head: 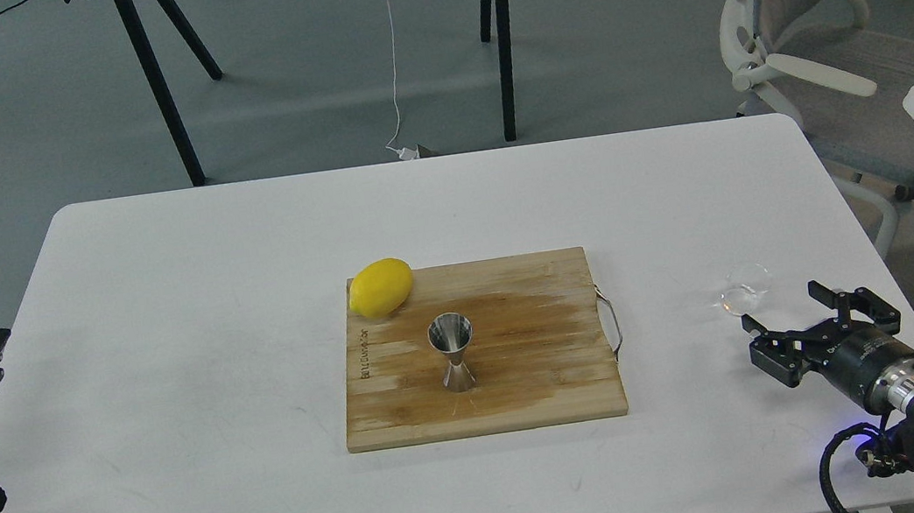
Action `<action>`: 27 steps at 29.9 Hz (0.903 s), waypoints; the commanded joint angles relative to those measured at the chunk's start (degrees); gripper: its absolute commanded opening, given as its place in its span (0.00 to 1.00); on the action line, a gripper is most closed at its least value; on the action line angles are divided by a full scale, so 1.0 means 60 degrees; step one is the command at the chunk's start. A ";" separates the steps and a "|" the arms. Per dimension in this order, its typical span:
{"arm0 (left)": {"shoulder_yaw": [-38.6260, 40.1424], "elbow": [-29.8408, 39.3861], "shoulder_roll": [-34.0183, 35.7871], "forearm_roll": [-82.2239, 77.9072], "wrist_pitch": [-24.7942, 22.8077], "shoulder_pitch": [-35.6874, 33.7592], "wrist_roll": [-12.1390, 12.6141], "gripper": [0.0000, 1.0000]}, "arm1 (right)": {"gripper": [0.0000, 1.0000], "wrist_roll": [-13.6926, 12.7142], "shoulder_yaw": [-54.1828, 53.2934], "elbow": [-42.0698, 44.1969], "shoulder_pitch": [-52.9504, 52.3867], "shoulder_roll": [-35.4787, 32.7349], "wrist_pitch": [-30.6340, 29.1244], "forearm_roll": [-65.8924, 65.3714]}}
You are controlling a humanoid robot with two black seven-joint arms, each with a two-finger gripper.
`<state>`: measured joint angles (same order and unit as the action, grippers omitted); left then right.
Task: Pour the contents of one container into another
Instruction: 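Reach the right gripper to the small clear glass cup and grasp it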
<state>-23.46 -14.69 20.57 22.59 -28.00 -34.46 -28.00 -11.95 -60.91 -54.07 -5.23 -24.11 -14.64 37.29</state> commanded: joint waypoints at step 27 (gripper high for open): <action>0.0000 -0.0013 -0.0221 0.0015 0.0000 0.0295 0.0000 1.00 | 0.89 0.0131 0.0014 0.1380 -0.1237 0.0913 0.0843 -0.0004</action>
<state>-23.47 -14.77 19.35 22.60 -28.00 -32.70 -28.00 -11.08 -60.98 -45.97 -12.50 -18.82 -9.72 37.26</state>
